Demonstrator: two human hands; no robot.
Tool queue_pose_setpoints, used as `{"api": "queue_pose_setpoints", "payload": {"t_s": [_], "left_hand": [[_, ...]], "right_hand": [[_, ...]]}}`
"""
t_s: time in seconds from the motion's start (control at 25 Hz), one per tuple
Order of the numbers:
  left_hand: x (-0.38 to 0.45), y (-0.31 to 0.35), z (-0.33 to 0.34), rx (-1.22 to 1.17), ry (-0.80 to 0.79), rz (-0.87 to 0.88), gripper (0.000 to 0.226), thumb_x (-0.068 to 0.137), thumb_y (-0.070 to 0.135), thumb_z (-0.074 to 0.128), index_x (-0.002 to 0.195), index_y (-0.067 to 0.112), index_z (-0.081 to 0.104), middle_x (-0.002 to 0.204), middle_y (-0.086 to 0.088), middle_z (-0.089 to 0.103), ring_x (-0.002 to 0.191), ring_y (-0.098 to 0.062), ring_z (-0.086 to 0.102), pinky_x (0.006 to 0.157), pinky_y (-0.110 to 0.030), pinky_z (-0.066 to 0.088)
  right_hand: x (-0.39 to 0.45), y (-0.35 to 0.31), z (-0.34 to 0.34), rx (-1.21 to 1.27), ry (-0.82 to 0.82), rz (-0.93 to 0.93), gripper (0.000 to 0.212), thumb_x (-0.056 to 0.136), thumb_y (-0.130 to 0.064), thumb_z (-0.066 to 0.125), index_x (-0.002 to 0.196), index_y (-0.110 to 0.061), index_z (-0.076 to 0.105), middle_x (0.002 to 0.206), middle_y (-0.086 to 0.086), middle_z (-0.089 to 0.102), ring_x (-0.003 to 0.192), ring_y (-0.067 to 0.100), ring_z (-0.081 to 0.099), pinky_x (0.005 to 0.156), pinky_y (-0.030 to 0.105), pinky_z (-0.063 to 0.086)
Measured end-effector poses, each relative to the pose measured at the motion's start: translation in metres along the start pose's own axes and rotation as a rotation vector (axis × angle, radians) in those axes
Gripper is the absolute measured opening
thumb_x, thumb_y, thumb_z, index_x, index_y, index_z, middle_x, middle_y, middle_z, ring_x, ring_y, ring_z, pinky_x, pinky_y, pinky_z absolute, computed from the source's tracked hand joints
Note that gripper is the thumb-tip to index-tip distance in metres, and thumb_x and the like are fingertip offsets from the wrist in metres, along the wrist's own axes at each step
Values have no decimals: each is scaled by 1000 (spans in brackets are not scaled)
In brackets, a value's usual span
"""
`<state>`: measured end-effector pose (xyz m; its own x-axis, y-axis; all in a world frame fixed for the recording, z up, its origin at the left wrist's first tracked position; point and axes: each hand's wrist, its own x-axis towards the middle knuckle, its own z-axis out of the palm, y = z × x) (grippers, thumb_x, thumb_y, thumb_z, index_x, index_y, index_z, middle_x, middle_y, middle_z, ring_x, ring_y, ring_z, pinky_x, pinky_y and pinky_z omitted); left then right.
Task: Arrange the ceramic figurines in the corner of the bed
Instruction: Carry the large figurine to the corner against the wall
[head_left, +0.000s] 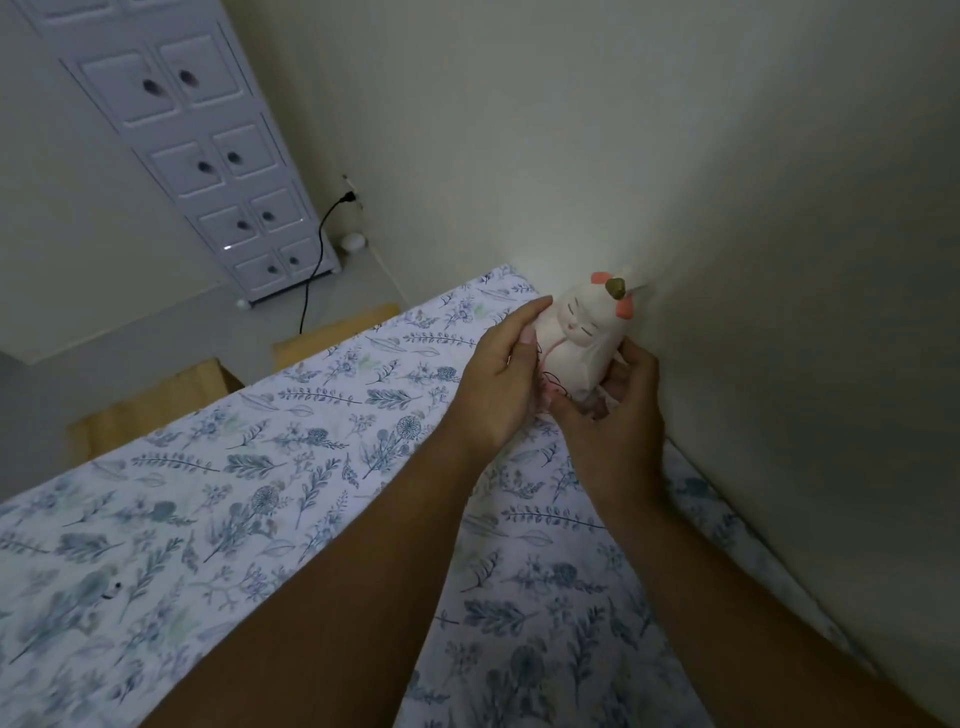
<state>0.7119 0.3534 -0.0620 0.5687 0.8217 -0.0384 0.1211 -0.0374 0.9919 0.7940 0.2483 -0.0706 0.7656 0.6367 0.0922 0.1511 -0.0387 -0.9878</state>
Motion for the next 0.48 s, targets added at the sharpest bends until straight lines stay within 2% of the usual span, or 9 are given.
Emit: {"api": "queue_pose_setpoints", "payload": {"t_s": [0.2, 0.36, 0.48], "left_hand": [[-5, 1, 1, -7, -18, -3, 41, 108, 32, 33, 143, 25, 52, 141, -4, 59, 130, -20, 56, 109, -47, 47], [-7, 10, 1, -12, -31, -34, 39, 111, 23, 31, 145, 22, 50, 140, -4, 59, 127, -16, 57, 104, -30, 49], [-17, 22, -1, 13, -5, -71, 41, 111, 26, 33, 150, 26, 46, 151, 0, 51, 134, -10, 50, 108, -22, 43]], "right_hand": [[-2, 8, 2, 4, -3, -38, 72, 77, -16, 86, 134, -33, 44, 133, 0, 61, 122, 9, 63, 94, 35, 58], [-4, 8, 4, -5, -4, -49, 71, 78, -13, 85, 134, -29, 44, 133, 2, 60, 122, 8, 62, 94, 36, 59], [-2, 4, -2, -60, -48, -34, 73, 77, -17, 86, 135, -29, 43, 136, 2, 60, 124, 11, 61, 96, 37, 58]]}}
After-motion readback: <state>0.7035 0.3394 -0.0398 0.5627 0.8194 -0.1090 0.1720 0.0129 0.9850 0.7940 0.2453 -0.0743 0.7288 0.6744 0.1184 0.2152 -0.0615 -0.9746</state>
